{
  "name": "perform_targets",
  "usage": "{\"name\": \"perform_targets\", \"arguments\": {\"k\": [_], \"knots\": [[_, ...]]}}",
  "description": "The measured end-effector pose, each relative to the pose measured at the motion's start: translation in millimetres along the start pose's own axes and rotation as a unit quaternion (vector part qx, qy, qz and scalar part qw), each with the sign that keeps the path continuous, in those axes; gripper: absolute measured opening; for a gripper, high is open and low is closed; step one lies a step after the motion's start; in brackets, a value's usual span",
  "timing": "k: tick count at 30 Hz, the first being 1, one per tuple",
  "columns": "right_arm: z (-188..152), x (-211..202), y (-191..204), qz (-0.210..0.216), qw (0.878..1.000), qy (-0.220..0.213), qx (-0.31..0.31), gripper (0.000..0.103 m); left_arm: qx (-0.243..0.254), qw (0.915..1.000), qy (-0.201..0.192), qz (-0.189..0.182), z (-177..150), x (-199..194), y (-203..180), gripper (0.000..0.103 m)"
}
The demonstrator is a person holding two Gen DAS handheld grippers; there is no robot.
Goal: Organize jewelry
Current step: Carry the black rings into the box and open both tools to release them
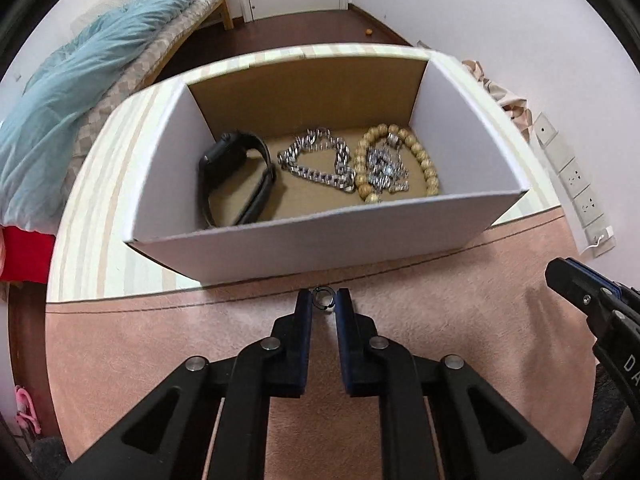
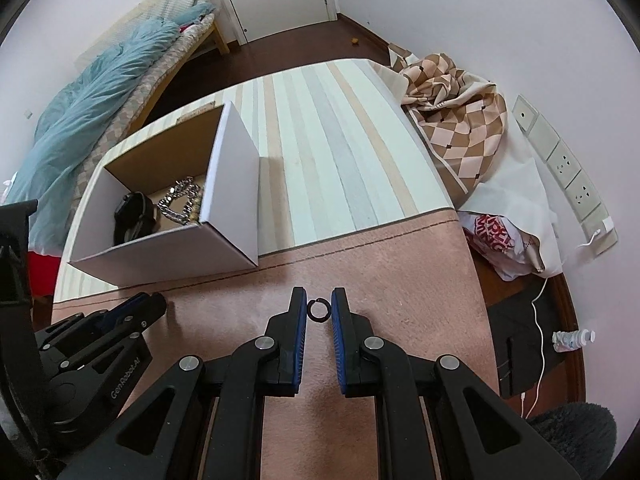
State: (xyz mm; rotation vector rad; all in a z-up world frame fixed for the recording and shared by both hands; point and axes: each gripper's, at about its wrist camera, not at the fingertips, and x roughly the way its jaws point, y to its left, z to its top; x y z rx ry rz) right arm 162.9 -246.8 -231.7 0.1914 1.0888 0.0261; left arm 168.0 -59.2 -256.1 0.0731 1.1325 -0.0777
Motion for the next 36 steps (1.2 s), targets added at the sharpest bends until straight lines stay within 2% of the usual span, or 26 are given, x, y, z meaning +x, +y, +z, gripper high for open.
{"name": "perform_targets", "arguments": {"k": [7,11,14,17,19,26,29,30,32,33,34,35,36], "knots": [[18.4,-37.1,10.9,0.043,0.999,-0.026,-0.002,0.013,-0.007,0.9980,-0.045,-0.043,16.9,-60.6,14.1,0.009],[47.7,-46.3,25.2,0.089,0.996,-0.025,-0.004,0.013,-0.031,0.9955,-0.039,-0.081,40.6,-75.5,41.8,0.009],[70.7,-36.4,38.4,0.109,0.994,-0.013,-0.014,0.013,-0.039,0.9950,-0.022,-0.090,63.6,-68.5,60.3,0.009],[92.9,-13.2,50.4,0.125,0.992,0.017,-0.018,0.013,-0.042,0.9951,0.000,-0.089,77.6,-55.1,69.3,0.009],[101.5,0.9,56.9,0.131,0.990,0.040,-0.021,0.013,-0.052,0.9930,0.022,-0.104,86.1,-41.7,76.4,0.009],[117.2,28.2,72.5,0.118,0.988,0.085,-0.044,0.013,-0.059,0.9902,0.064,-0.110,103.3,-11.1,80.6,0.010],[120.2,39.7,72.6,0.110,0.985,0.124,-0.038,0.014,-0.075,0.9883,0.080,-0.106,110.6,-6.2,85.5,0.011],[120.7,42.4,73.0,0.110,0.984,0.133,-0.036,0.016,-0.081,0.9879,0.084,-0.103,112.9,-6.1,87.5,0.011],[120.8,41.1,73.3,0.110,0.985,0.132,-0.035,0.035,-0.083,0.9893,0.081,-0.088,116.6,-9.8,91.2,0.013],[120.6,39.5,73.5,0.111,0.985,0.129,-0.035,0.040,-0.080,0.9910,0.074,-0.078,118.1,-13.9,91.6,0.023],[120.4,37.4,73.5,0.111,0.985,0.126,-0.035,0.045,-0.078,0.9920,0.066,-0.073,119.0,-17.7,92.9,0.043],[120.6,34.3,73.5,0.109,0.986,0.122,-0.038,0.045,-0.078,0.9930,0.055,-0.069,119.6,-23.4,94.5,0.056],[120.8,30.9,73.5,0.106,0.987,0.117,-0.041,0.045,-0.079,0.9938,0.046,-0.063,119.9,-28.9,96.3,0.075]]}}
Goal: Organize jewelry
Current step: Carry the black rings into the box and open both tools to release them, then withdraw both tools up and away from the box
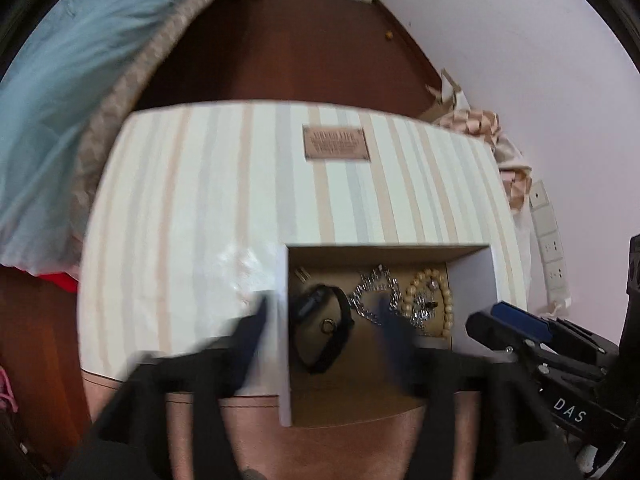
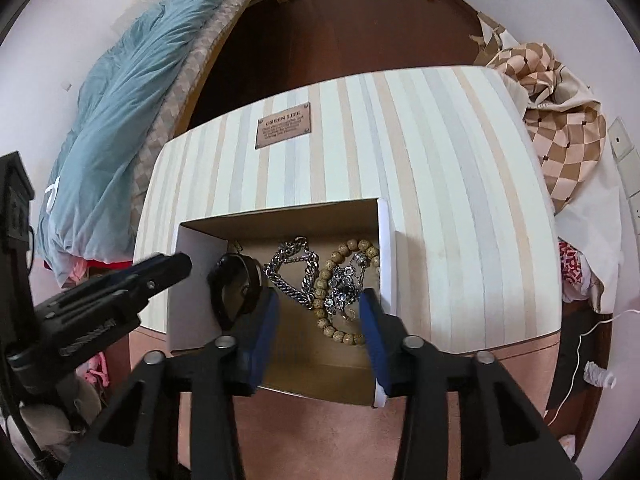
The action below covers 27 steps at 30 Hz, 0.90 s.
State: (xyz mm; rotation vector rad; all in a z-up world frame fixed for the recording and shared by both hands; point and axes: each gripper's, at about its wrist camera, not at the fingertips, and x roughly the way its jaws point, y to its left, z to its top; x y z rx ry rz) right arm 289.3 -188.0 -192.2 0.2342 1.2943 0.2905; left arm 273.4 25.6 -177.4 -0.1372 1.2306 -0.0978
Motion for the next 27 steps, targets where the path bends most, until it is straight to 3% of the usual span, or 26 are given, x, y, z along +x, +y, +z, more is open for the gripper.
{"name": "perform_targets", "arguments": {"k": [3,5,7,8,11,14,18,27], "knots": [[-1.0,-8.5,1.1,-0.006,1.000,-0.008,-0.001,0.047,0.000,0.9997,-0.021,0.011,0.3,-13.9,4.2,0.076],[-3.0,-15.9,0.3,-0.015,1.000,-0.016,-0.003,0.060,0.005,0.9991,-0.031,0.028,-4.2,-20.9,4.9,0.079],[-6.6,-23.9,0.9,-0.040,0.999,-0.028,-0.012,0.070,0.009,0.9983,-0.036,0.045,-9.5,-24.0,5.3,0.096],[-9.1,-26.4,1.5,-0.051,0.998,-0.031,-0.017,0.077,0.011,0.9977,-0.039,0.055,-13.2,-24.6,5.2,0.099],[-16.8,-29.0,3.0,-0.080,0.996,-0.033,-0.031,0.092,0.013,0.9955,-0.047,0.081,-26.8,-24.3,4.2,0.100],[-28.0,-26.9,5.5,-0.110,0.992,-0.032,-0.045,0.099,0.013,0.9951,-0.047,0.086,-39.7,-18.8,2.6,0.101],[-43.0,-29.7,5.5,-0.142,0.988,-0.034,-0.047,0.101,0.011,0.9940,-0.044,0.100,-55.0,-16.5,0.7,0.101],[-69.6,-73.3,19.1,-0.146,0.987,-0.062,-0.040,0.101,0.004,0.9895,-0.083,0.118,-81.7,-66.5,-5.6,0.101]]}}
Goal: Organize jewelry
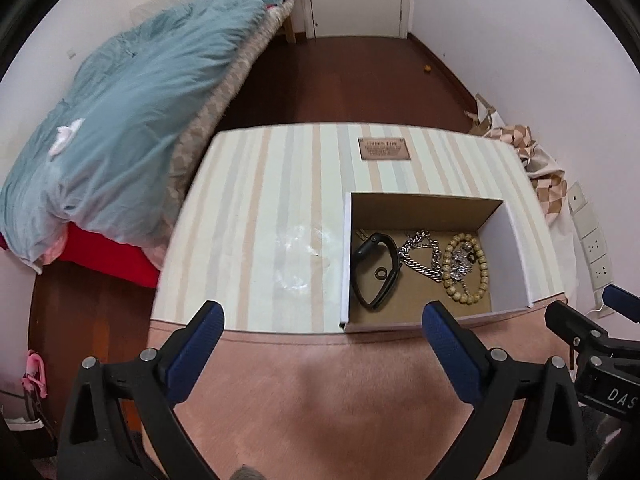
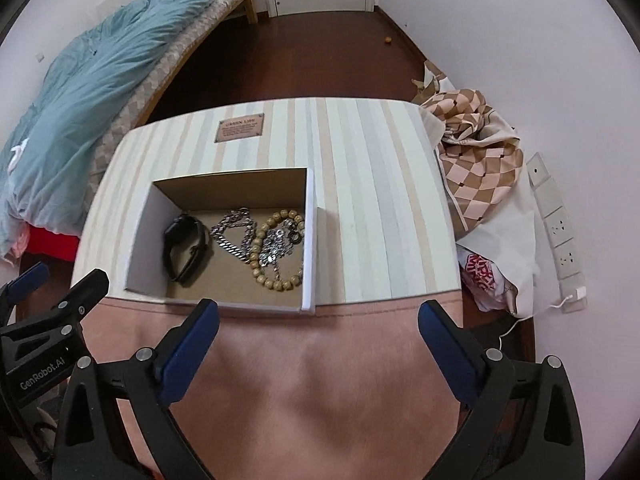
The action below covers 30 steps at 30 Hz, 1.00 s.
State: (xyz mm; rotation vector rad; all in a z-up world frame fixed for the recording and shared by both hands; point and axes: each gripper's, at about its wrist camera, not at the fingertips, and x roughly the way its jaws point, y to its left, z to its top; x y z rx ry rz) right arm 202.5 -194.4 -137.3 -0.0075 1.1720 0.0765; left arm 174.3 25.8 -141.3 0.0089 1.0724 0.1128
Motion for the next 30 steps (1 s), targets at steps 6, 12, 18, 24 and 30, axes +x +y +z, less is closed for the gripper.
{"name": "perform_targets", "arguments": {"k": [6,12,18,24,30], "knots": [[-20.2,-63.9,8.7,-0.007,0.999,-0.046,-0.006,0.101,-0.011,0.9993,-0.036,0.002,-13.5,-57.6,8.1,0.101],[-37.0,-142.0,8.7,-0.003,0.994,-0.105,0.000,0.101,-0.016,0.9969,-0.077,-0.007,-27.7,-124.8,16.2,0.101],[-58.0,-207.2,12.5,0.001,0.989,-0.150,-0.002,0.101,-0.014,0.9929,-0.118,-0.010,-42.2,-188.7,20.5,0.101],[-73.6,-257.6,16.1,-0.011,0.983,-0.185,-0.011,0.101,-0.015,0.9903,-0.136,-0.023,-52.1,-229.0,18.9,0.101],[-84.1,-289.6,16.0,-0.010,0.979,-0.202,-0.013,0.101,-0.014,0.9888,-0.145,-0.031,-56.6,-252.1,17.4,0.101]]}}
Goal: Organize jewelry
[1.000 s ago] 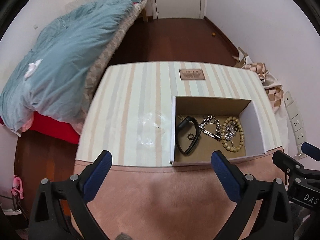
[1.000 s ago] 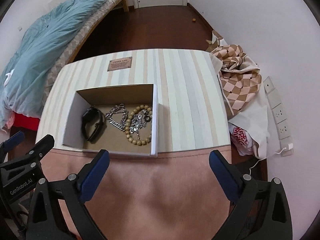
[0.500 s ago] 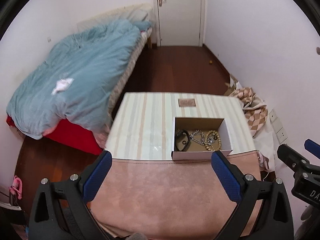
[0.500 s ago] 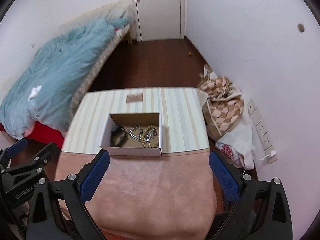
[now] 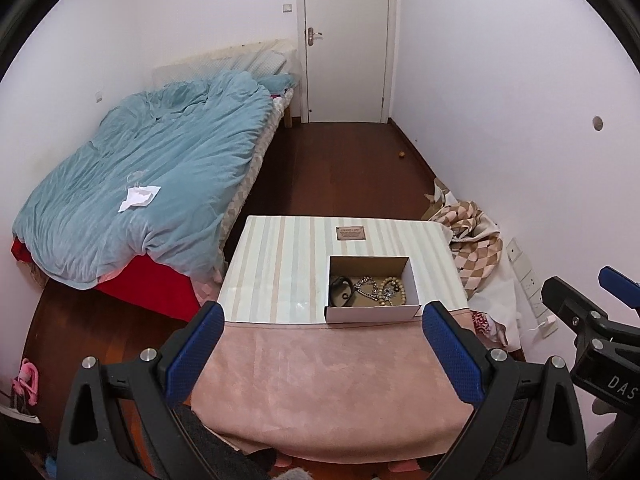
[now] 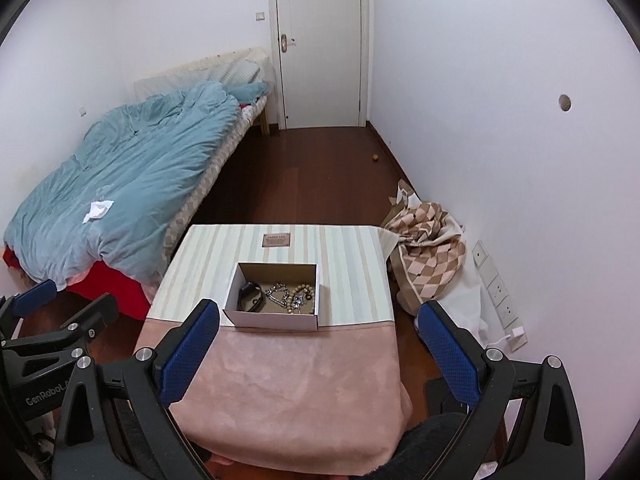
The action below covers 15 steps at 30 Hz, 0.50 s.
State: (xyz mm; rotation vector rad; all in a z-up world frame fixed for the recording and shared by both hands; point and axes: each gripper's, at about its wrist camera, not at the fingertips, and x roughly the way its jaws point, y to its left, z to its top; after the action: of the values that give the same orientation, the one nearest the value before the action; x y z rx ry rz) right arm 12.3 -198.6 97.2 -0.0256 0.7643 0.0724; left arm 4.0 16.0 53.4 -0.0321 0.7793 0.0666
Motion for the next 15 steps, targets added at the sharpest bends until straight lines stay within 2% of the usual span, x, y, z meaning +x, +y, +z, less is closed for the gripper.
{"name": "perform_targets", "arguments": {"k": [7,15], "knots": [[4.8,-1.3,-2.7,0.003,1.000,0.004,0.005,0.101,0.000,1.0000,0.003,-0.005,3.5,-1.6,-4.5,0.101],[19.0,32.7,-5.1,-0.010,1.000,0.018,0.005,0.102,-0.002,0.9999,0.016,0.005,16.8,23.1,-8.7,0.101]]}}
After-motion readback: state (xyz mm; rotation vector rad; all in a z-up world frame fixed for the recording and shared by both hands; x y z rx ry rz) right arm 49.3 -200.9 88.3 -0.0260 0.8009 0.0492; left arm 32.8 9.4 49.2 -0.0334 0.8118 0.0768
